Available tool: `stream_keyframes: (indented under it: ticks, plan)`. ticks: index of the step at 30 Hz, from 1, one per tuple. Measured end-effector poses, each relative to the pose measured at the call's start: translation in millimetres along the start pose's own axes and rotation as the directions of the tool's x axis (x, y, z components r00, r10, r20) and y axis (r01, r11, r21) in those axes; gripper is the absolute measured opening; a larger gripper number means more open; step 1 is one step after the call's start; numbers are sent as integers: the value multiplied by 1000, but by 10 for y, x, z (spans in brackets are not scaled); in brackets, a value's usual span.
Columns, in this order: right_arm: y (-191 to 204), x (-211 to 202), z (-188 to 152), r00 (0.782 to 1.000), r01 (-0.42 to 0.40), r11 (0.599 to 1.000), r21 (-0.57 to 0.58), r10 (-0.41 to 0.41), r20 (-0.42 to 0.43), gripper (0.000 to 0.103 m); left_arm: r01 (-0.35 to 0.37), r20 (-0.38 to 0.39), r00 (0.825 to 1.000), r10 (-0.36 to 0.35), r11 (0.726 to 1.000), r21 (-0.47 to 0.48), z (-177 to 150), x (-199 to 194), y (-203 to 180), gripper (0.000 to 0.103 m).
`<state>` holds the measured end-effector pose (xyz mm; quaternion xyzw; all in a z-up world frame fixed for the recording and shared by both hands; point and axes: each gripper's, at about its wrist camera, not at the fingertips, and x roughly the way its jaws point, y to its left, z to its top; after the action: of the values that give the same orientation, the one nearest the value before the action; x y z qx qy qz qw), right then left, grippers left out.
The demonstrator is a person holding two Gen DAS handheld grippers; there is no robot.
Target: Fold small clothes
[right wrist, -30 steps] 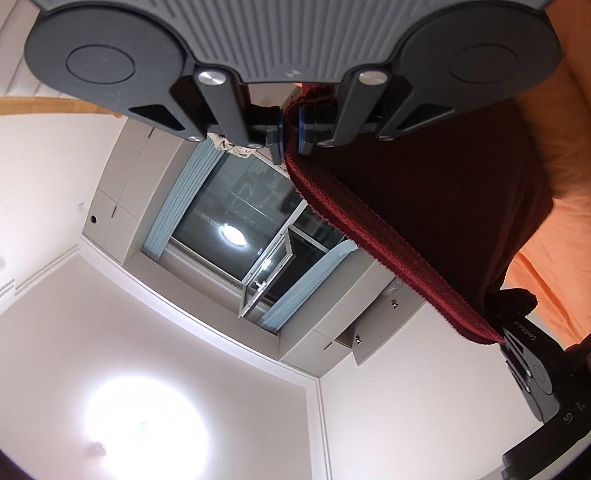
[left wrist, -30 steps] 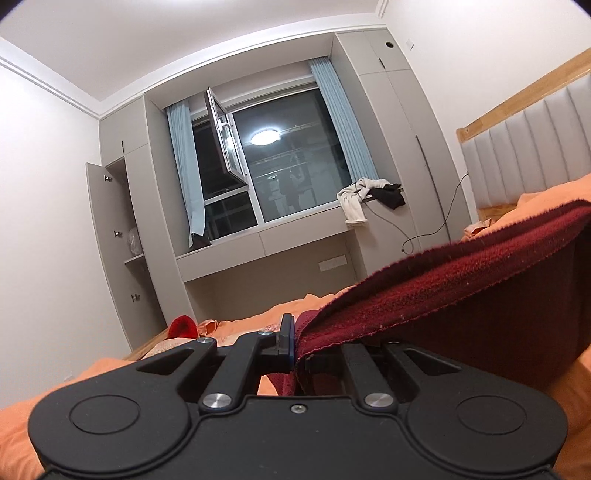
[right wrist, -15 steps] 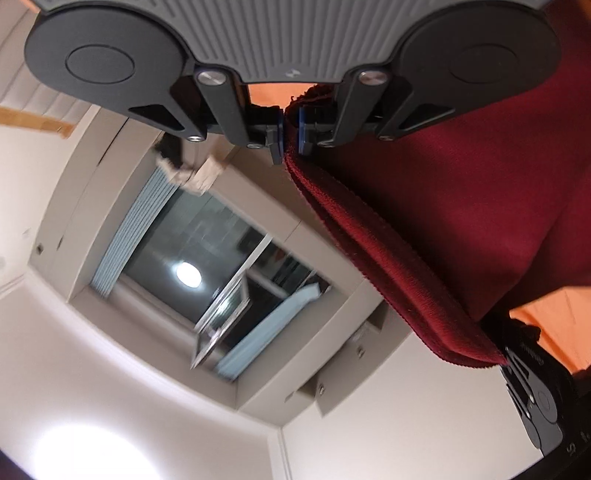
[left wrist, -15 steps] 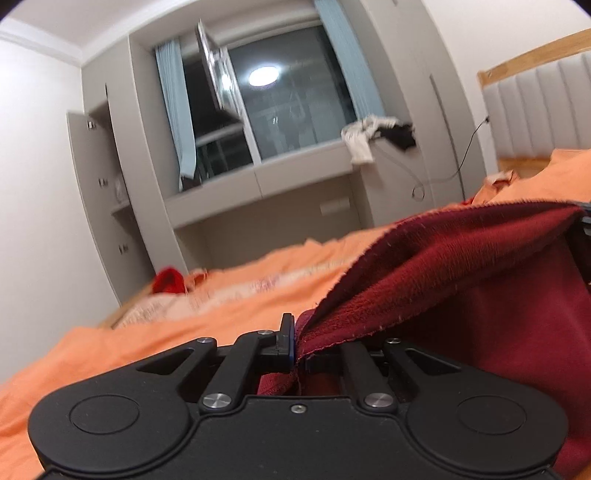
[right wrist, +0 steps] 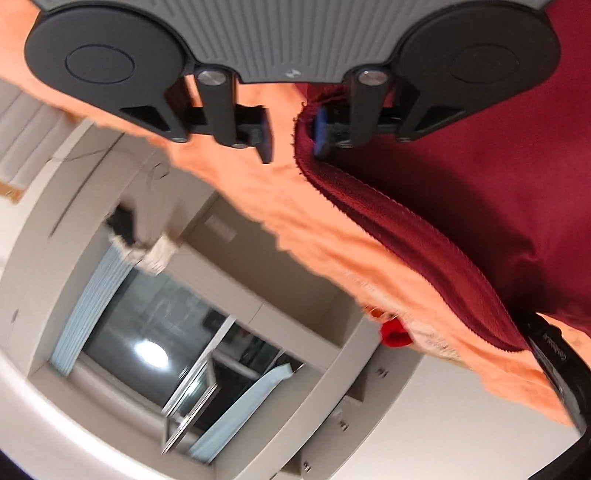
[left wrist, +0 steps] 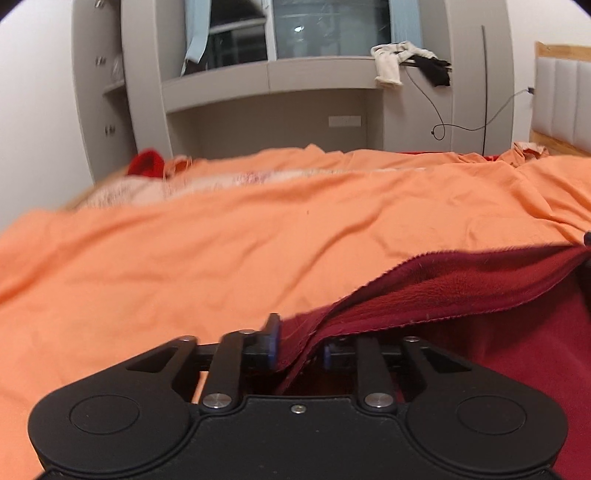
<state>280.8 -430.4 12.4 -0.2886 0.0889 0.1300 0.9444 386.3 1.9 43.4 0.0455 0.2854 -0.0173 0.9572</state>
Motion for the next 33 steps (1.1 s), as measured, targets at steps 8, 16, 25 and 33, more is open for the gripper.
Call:
stream_keyframes:
  ticks: [8, 16, 25, 33]
  plan:
    - [-321, -62, -20, 996, -61, 994, 90, 67, -58, 83, 74, -10, 997, -76, 989, -131, -43, -4, 277, 96]
    - [-748, -248, -160, 995, 57, 987, 151, -43, -94, 102, -6, -54, 999, -2, 990, -139, -36, 25, 301, 102]
    - [-1273, -500, -447, 962, -255, 846, 468, 271, 33, 102, -35, -89, 996, 24, 991, -132, -124, 70, 295, 102]
    - [-978, -259, -375, 948, -272, 873, 405, 316, -45, 56, -52, -124, 992, 34, 988, -149, -202, 153, 312, 102]
